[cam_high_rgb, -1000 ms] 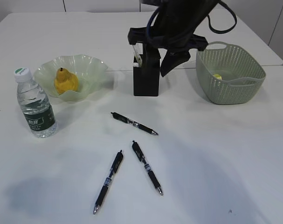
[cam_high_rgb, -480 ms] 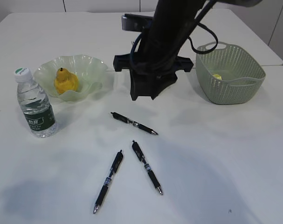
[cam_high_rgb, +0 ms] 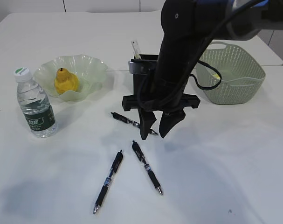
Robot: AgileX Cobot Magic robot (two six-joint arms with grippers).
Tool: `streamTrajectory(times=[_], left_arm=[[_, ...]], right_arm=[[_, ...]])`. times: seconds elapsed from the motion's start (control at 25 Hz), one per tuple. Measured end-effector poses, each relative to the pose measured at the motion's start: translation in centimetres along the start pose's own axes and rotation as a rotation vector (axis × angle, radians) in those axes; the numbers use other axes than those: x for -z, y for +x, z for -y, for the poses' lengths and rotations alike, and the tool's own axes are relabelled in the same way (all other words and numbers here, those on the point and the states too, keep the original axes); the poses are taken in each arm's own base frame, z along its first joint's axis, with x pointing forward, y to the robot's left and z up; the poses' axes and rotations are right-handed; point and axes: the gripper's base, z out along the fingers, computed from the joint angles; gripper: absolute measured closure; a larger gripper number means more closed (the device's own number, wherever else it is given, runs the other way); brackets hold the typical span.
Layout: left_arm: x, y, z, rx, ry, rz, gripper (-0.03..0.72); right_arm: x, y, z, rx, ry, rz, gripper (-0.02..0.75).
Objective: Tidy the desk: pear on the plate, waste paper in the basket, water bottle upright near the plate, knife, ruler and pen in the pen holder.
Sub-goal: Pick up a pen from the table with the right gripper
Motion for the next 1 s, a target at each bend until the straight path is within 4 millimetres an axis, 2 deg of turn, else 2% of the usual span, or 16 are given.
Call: streamTrajectory(times=[0.36,0.68,0.8,1.0], left_arm=[[0.0,0.0,0.0,0.0,0.0,0.0,0.348],[0.0,0.0,0.0,0.0,0.0,0.0,0.348],[0.0,0.0,0.0,0.0,0.0,-0.002,0.348],[0.0,0.0,0.0,0.0,0.0,-0.002,0.348]], right_arm=[[-2.3,-0.3,0.3,0.053,0.005,-0.048,0.364],[-4.0,0.1,-1.5,0.101,-0.054,-0.093,0.364],[-4.1,0.0,-1.4,0.104,-0.05,-0.091,0.364],[-4.5,-0.4,-0.2,0.123,0.08,-0.061,0.364]])
